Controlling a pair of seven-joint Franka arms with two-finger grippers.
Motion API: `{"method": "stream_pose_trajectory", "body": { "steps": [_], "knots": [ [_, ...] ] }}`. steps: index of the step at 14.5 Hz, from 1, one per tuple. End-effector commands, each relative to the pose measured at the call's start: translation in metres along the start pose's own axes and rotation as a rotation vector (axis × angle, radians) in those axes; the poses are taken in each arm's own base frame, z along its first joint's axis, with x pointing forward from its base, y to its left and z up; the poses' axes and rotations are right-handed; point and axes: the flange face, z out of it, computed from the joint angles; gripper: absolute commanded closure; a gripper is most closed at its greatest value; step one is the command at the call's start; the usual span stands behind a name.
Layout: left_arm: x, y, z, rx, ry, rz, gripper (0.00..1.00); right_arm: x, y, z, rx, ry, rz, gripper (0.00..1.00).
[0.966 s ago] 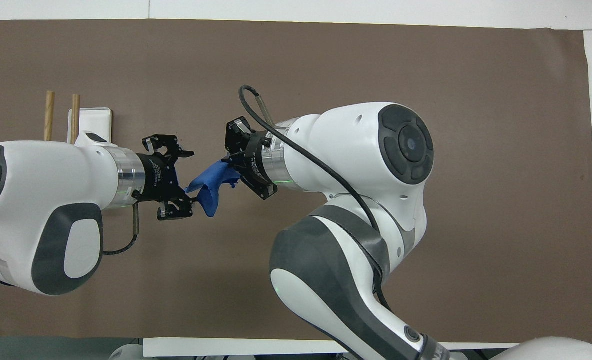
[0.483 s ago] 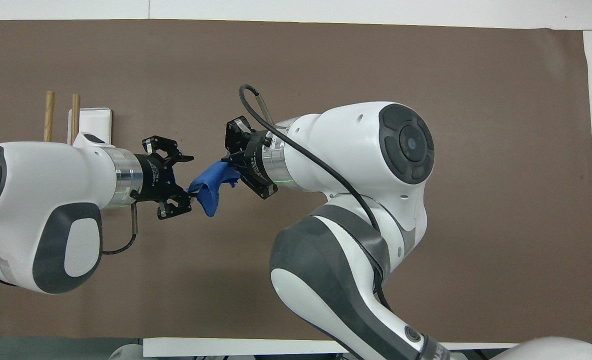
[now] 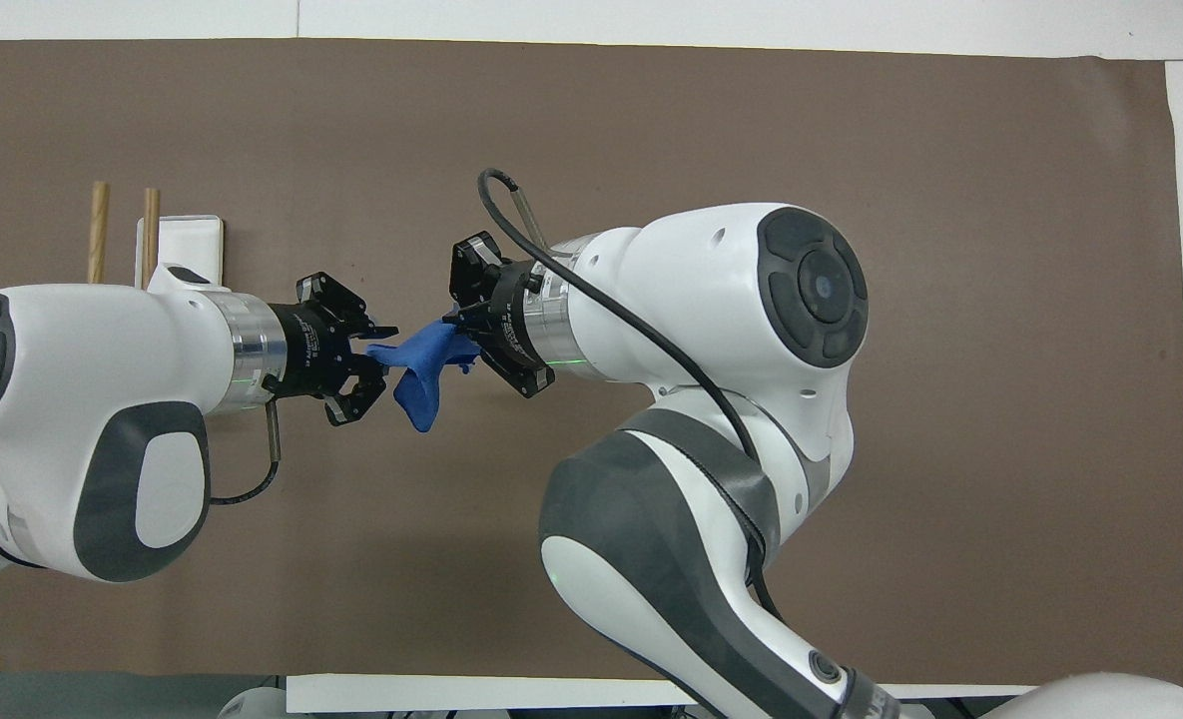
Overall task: Right arm passes towel to left arm to hang
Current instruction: 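Close the left gripper on the towel held by the right gripper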
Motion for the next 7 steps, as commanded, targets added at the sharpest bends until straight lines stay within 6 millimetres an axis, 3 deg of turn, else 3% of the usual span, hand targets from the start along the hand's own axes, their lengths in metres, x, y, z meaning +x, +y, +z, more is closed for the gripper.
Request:
{"method": "stream_pose_trajectory", "body": {
  "steps": [1, 4, 7],
  "knots": [
    [0.006, 0.003, 0.0, -0.016, -0.018, 0.03, 1.0, 0.0, -0.003, -0.003, -0.002, -0.023, 0.004, 1.0],
    [0.021, 0.026, -0.01, -0.043, -0.021, 0.053, 1.0, 0.0, -0.003, -0.003, -0.004, -0.023, 0.002, 1.0],
    [0.02, 0.028, -0.011, -0.051, -0.023, 0.056, 1.0, -0.001, -0.002, -0.003, -0.004, -0.021, 0.001, 1.0]
  ]
}}
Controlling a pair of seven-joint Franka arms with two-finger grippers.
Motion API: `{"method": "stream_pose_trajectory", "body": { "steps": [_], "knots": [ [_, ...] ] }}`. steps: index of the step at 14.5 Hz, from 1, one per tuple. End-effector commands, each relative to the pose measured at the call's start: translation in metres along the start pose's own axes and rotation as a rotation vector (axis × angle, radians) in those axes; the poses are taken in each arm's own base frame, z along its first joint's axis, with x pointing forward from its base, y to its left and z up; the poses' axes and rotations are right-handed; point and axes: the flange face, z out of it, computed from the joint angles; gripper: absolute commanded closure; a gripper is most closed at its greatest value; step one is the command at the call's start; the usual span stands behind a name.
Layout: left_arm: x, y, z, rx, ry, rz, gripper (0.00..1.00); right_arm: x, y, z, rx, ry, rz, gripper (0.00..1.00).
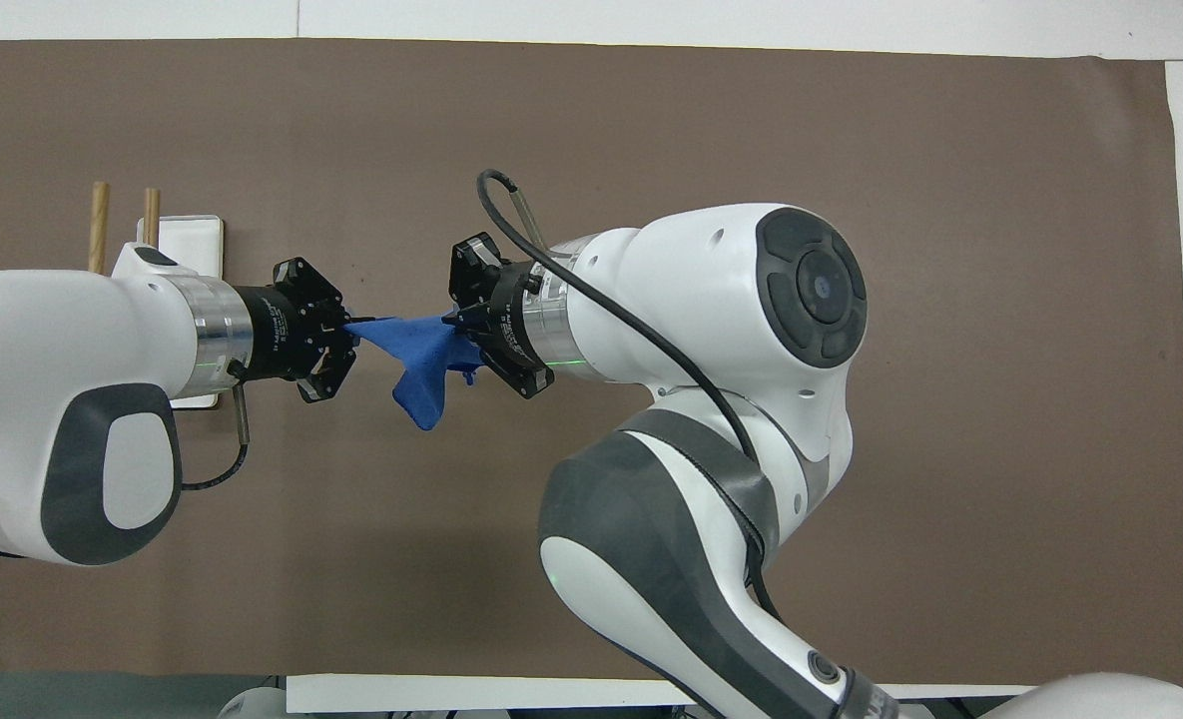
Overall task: Right arm passes towel to left arm to hang
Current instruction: 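Open the right gripper and pull back while the left gripper holds towel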
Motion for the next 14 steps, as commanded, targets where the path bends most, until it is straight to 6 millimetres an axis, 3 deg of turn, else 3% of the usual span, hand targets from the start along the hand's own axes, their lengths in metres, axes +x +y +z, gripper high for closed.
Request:
{"method": "stream_pose_trajectory", "body": {
  "steps": [1, 2, 3, 4, 5, 8, 10, 12, 14],
  "knots": [
    [0.0, 0.008, 0.001, -0.008, -0.015, 0.006, 1.0, 0.001, -0.003, -0.005, -0.001, -0.018, 0.002, 1.0],
    [0.0, 0.009, 0.001, -0.008, -0.015, 0.008, 1.0, 0.001, -0.003, -0.005, -0.001, -0.018, 0.002, 1.0],
    [0.0, 0.009, 0.001, -0.01, -0.015, 0.008, 1.0, 0.002, -0.003, -0.005, -0.001, -0.018, 0.007, 0.86],
    [0.0, 0.009, 0.0, -0.012, -0.016, 0.007, 1.0, 0.003, -0.003, -0.005, -0.006, -0.017, 0.01, 0.31],
    [-0.001, 0.01, 0.0, -0.012, -0.017, 0.009, 1.0, 0.002, -0.003, -0.005, -0.007, -0.017, 0.012, 0.0],
    [-0.003, 0.015, -0.004, -0.042, -0.024, 0.011, 1.0, 0.005, -0.003, -0.007, -0.003, -0.006, -0.011, 0.0],
    [-0.004, 0.023, -0.007, -0.065, -0.024, 0.087, 1.0, 0.011, -0.003, -0.013, -0.009, 0.013, -0.124, 0.0],
    [0.004, 0.03, -0.013, -0.08, -0.016, 0.241, 1.0, 0.035, 0.001, -0.024, -0.053, 0.05, -0.318, 0.0],
    [0.026, 0.041, -0.019, -0.09, 0.003, 0.384, 1.0, 0.069, 0.006, -0.04, -0.129, 0.085, -0.565, 0.0]
  ]
}}
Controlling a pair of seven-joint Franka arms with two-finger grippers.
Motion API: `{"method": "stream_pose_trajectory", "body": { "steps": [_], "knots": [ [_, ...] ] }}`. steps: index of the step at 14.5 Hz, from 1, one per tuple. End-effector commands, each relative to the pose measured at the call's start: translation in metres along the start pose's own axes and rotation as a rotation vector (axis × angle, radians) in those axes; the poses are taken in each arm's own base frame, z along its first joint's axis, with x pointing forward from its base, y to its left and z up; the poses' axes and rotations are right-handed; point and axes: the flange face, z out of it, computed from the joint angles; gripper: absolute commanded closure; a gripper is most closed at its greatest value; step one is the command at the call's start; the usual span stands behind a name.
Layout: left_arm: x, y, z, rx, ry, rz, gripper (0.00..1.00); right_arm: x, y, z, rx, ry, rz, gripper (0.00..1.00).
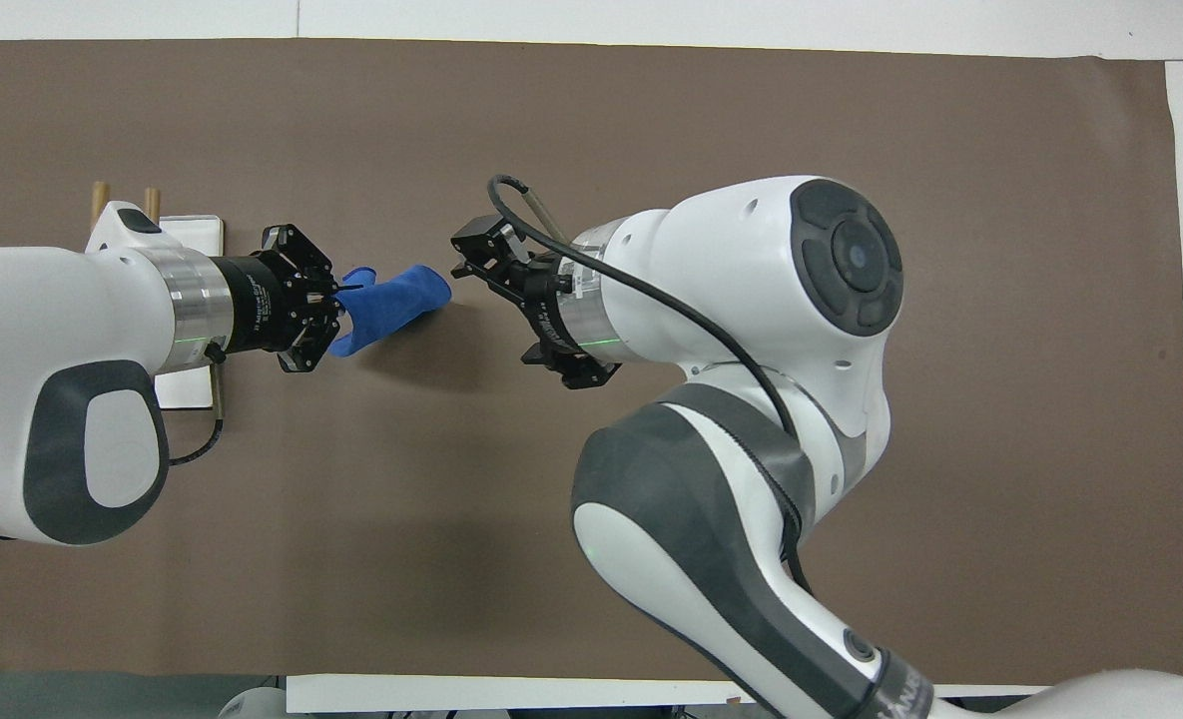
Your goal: Right arm passes towel to left arm to hang
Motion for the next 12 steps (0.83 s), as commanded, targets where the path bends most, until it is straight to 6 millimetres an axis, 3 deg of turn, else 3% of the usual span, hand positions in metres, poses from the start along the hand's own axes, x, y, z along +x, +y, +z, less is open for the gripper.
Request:
{"method": "stream_pose_trajectory", "body": {
  "steps": [1, 4, 6, 8, 12],
  "knots": [
    [0.037, 0.014, -0.01, -0.027, 0.016, 0.158, 1.0, 0.043, 0.026, -0.026, -0.094, 0.056, -0.302, 0.0],
    [0.088, 0.022, -0.025, -0.056, 0.051, 0.163, 1.0, 0.098, 0.06, -0.057, -0.237, 0.144, -0.557, 0.0],
    [0.137, 0.025, -0.042, -0.08, 0.089, 0.23, 1.0, 0.138, 0.09, -0.083, -0.361, 0.171, -0.638, 0.0],
    [0.172, 0.028, -0.055, -0.096, 0.12, 0.298, 1.0, 0.164, 0.119, -0.112, -0.486, 0.185, -0.678, 0.0],
    [0.196, 0.056, -0.082, -0.148, 0.15, 0.354, 1.0, 0.216, 0.182, -0.199, -0.542, 0.201, -0.66, 0.0]
  ]
}}
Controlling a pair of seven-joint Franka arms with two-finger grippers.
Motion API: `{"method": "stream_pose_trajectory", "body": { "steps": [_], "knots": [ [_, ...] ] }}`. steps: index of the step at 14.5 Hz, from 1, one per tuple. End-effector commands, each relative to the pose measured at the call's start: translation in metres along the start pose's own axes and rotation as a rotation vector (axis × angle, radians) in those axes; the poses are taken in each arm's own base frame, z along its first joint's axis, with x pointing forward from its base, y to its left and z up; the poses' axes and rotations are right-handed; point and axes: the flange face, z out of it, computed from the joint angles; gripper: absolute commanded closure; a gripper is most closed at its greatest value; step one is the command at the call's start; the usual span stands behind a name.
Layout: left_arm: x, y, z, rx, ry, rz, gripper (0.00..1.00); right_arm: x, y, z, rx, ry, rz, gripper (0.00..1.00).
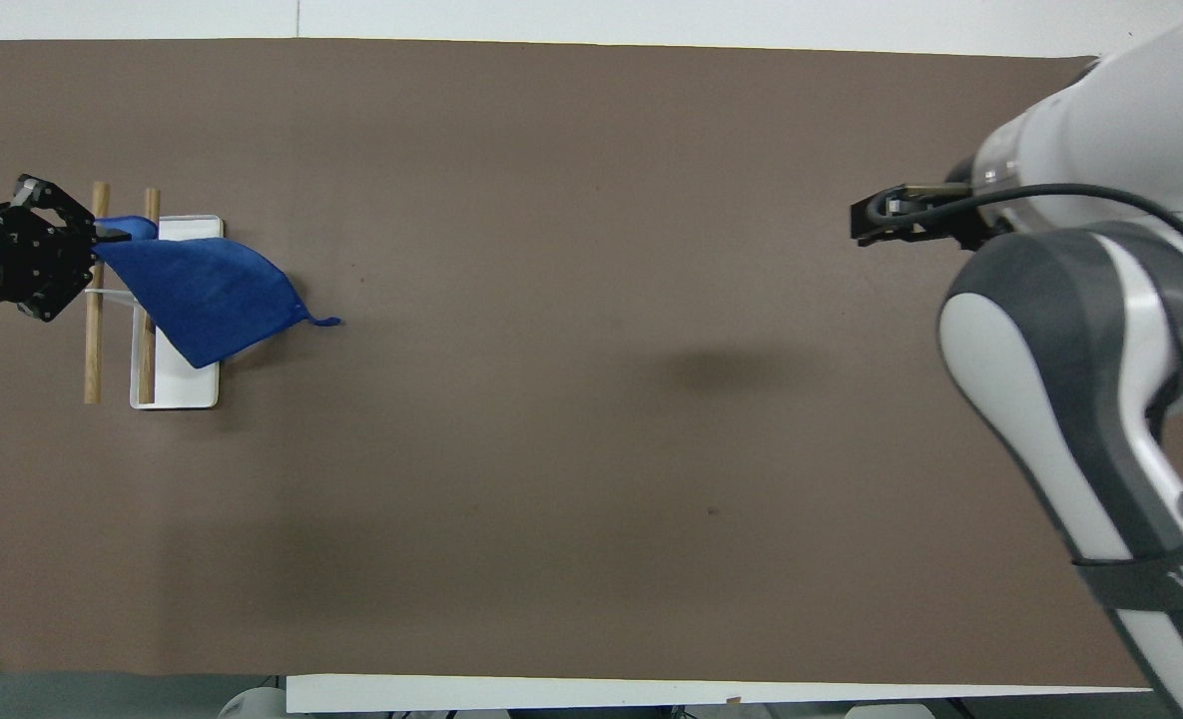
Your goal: Right arm passes towel to left arm to hang
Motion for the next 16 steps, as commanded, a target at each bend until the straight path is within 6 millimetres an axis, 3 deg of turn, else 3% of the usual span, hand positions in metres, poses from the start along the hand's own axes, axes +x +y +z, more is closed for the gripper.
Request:
{"method": "stream_pose_trajectory", "body": {
  "steps": [1, 3, 6, 11, 16],
  "knots": [
    [0.021, 0.017, -0.007, -0.04, 0.022, 0.019, 1.0, -0.009, 0.063, -0.017, -0.027, -0.016, -0.047, 0.0],
    [0.036, 0.026, -0.013, -0.059, 0.036, 0.038, 1.0, -0.009, 0.079, -0.027, -0.028, -0.024, -0.068, 0.0],
    [0.045, 0.039, -0.021, -0.08, 0.048, 0.06, 0.99, -0.013, 0.08, -0.034, -0.012, -0.09, -0.041, 0.0],
    [0.059, 0.031, -0.026, -0.074, 0.067, 0.2, 1.0, -0.014, 0.08, -0.034, 0.013, -0.099, -0.005, 0.0],
    [0.085, 0.016, -0.035, -0.065, 0.095, 0.251, 1.0, -0.015, 0.078, -0.032, 0.013, -0.111, -0.011, 0.0]
  ]
}}
